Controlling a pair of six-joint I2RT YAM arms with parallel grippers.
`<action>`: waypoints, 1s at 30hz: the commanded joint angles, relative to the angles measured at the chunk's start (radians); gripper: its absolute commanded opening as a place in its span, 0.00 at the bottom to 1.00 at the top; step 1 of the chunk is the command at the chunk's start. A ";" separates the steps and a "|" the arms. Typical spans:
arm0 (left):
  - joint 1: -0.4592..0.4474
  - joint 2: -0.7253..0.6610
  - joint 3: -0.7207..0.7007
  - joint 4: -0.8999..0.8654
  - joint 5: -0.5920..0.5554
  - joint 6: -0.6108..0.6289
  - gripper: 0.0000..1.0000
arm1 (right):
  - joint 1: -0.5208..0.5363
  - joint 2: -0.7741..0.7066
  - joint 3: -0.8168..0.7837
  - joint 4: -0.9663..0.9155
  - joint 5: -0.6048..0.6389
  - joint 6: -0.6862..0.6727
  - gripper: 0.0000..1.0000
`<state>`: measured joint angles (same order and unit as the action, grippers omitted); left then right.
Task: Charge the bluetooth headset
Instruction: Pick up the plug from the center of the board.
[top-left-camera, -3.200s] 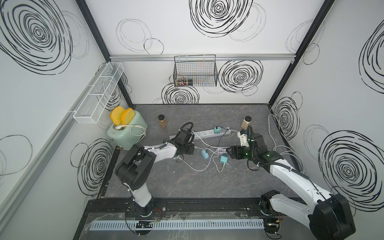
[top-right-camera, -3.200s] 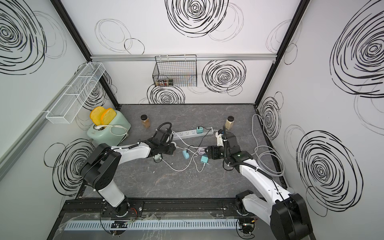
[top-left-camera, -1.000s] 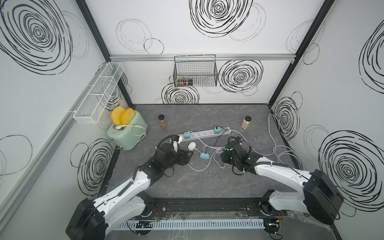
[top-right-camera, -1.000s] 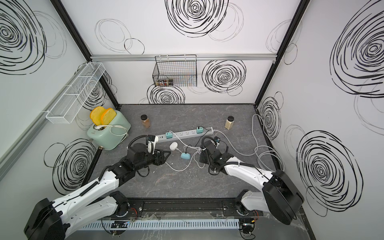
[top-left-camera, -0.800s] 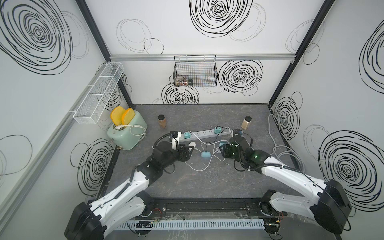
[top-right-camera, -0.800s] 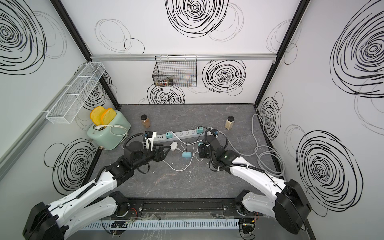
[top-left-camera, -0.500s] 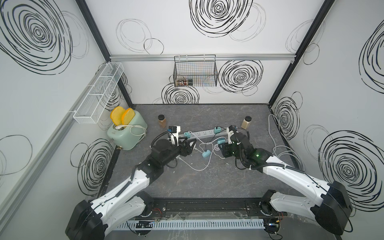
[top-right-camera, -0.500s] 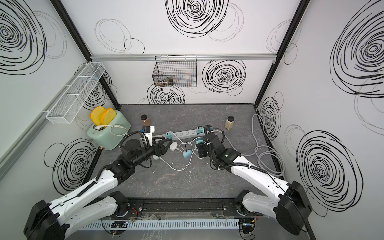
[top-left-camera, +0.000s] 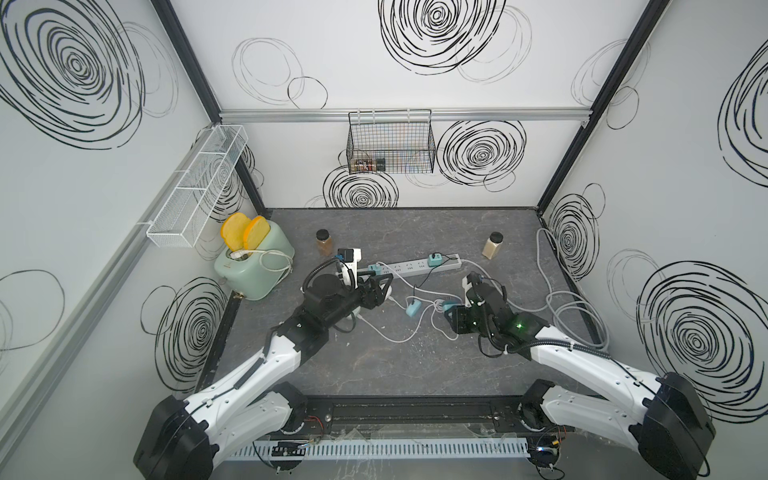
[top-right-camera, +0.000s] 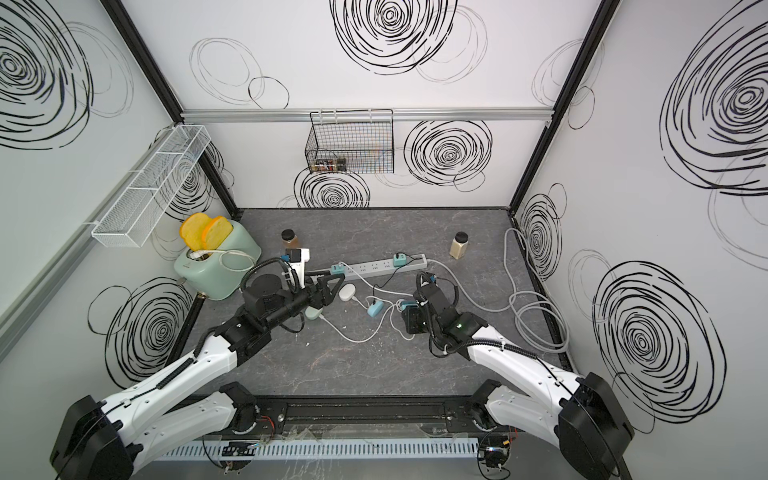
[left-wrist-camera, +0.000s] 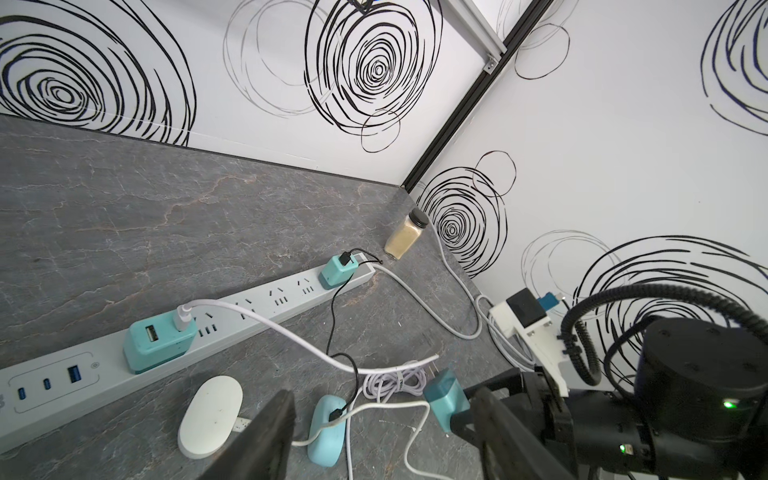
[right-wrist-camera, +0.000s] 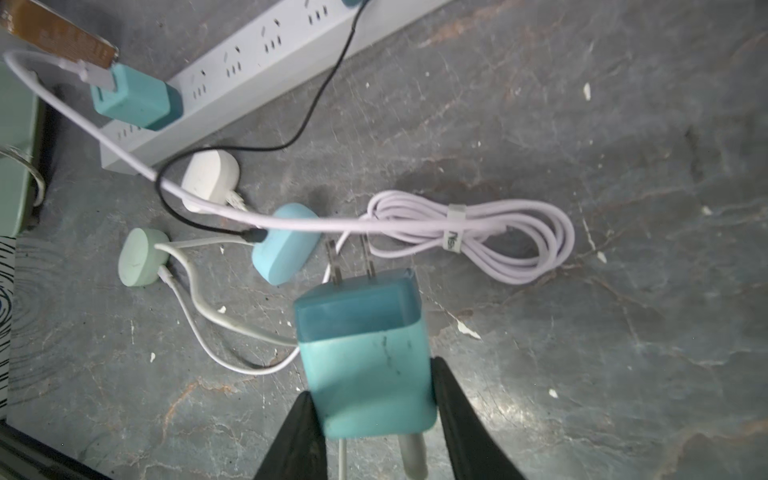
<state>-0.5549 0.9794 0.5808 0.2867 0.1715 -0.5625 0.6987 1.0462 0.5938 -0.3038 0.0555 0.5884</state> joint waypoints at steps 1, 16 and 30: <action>0.011 -0.014 0.018 0.008 0.014 -0.007 0.71 | -0.010 -0.036 -0.020 -0.022 -0.089 0.035 0.27; -0.005 0.137 0.100 0.047 0.270 -0.076 0.67 | 0.039 -0.186 0.071 0.074 -0.032 -0.218 0.28; -0.009 0.237 0.139 0.085 0.456 -0.107 0.70 | 0.039 -0.025 0.142 0.247 -0.026 -0.679 0.19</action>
<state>-0.5610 1.1973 0.6945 0.3138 0.5602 -0.6498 0.7341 1.0237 0.7162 -0.1471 0.0353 0.0502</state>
